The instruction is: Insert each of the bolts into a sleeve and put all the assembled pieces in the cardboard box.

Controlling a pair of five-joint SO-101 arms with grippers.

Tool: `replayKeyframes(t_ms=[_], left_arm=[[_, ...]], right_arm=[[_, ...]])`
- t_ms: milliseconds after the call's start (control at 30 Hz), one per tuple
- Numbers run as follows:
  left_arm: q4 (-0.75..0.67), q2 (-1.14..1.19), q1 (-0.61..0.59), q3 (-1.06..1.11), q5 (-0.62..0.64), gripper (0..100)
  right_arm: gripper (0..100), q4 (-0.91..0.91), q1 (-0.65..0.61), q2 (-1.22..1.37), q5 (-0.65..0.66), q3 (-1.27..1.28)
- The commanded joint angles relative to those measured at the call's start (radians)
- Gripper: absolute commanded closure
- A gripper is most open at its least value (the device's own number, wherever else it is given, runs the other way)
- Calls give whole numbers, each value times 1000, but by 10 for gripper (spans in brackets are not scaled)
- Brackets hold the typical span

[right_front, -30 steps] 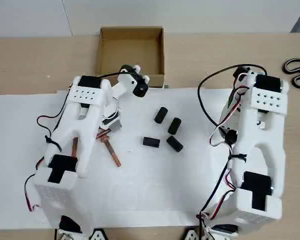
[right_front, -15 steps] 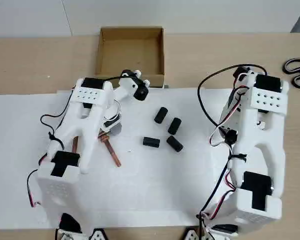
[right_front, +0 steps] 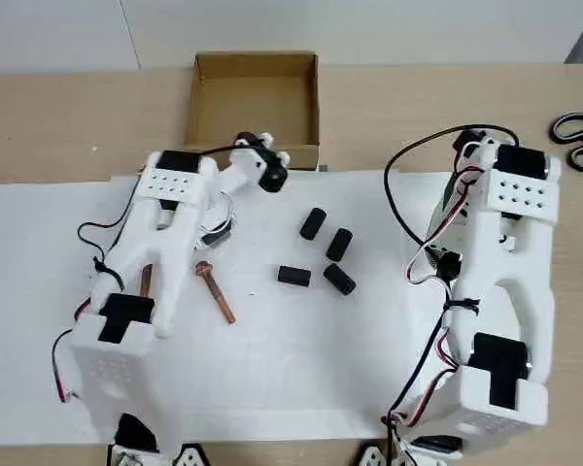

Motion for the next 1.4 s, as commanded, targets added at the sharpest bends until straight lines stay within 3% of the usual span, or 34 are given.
replayKeyframes(t_ms=[0,700,800,1133,1367], left_arm=[[-6,-8,6,-31,-5,987],[-5,100,5,-42,-3,952],[55,60,6,-91,11,998],[215,-95,69,-157,26,994],[273,-193,83,-163,126,994]], right_arm=[[995,13,4,-58,9,-5],[995,13,-4,-58,9,-3],[995,13,-19,-58,9,-3],[995,13,-74,-58,3,-3],[995,13,-82,-58,5,-3]])
